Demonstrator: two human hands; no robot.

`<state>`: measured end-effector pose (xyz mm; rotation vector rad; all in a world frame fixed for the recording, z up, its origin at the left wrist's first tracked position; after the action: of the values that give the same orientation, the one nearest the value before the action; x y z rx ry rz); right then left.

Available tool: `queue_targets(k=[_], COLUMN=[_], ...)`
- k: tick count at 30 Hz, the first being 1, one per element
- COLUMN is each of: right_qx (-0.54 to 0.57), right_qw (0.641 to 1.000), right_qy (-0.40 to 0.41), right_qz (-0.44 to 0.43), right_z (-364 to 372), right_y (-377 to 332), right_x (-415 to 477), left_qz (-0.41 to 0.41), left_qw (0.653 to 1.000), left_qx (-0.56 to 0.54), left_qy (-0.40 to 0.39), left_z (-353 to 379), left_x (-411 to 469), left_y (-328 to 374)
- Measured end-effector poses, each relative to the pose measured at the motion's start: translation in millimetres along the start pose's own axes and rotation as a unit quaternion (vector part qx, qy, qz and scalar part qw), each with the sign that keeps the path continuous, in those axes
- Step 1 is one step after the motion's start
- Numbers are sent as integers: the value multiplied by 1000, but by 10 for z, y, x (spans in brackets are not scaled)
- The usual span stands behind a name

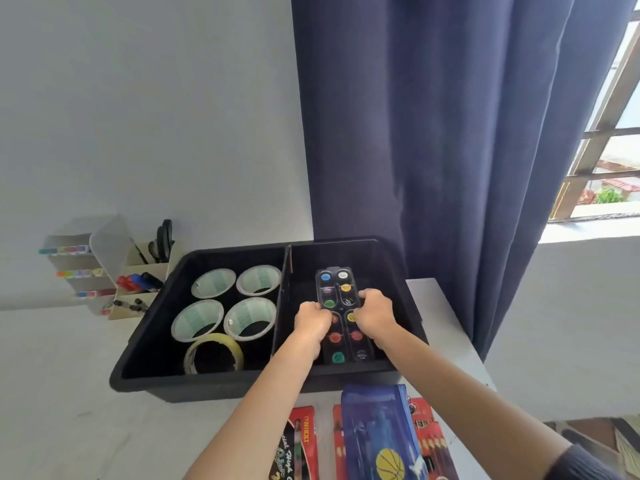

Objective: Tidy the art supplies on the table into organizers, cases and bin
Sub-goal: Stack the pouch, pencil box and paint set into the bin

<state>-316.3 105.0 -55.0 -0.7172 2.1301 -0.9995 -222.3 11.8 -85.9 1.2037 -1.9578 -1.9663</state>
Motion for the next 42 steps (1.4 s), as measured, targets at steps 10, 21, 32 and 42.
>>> queue_targets(k=[10, 21, 32, 42], right_qx=[-54, 95, 121, -85], right_qw=[998, 988, 978, 987], right_qy=[29, -115, -165, -99], right_qz=[3, -26, -41, -89], right_z=[-81, 216, 271, 279], right_y=[7, -28, -99, -191], right_x=[-54, 101, 171, 133], left_qz=[38, 21, 4, -37], left_qw=[998, 963, 950, 887], left_qx=[55, 216, 268, 453], left_qy=[-22, 162, 159, 86], left_z=[137, -101, -50, 72], left_x=[-91, -447, -492, -517], left_y=[118, 244, 305, 383])
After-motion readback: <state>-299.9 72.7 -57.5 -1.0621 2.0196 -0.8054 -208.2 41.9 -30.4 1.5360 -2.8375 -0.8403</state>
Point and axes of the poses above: each hand's wrist, its own x-axis towards the middle knuckle, its own z-axis out of the palm, y = z × x, the point moved 6 cm from there along x, towards the middle knuckle, and after that the axes turned 15 degrees about -y, right-handed, at the moved point
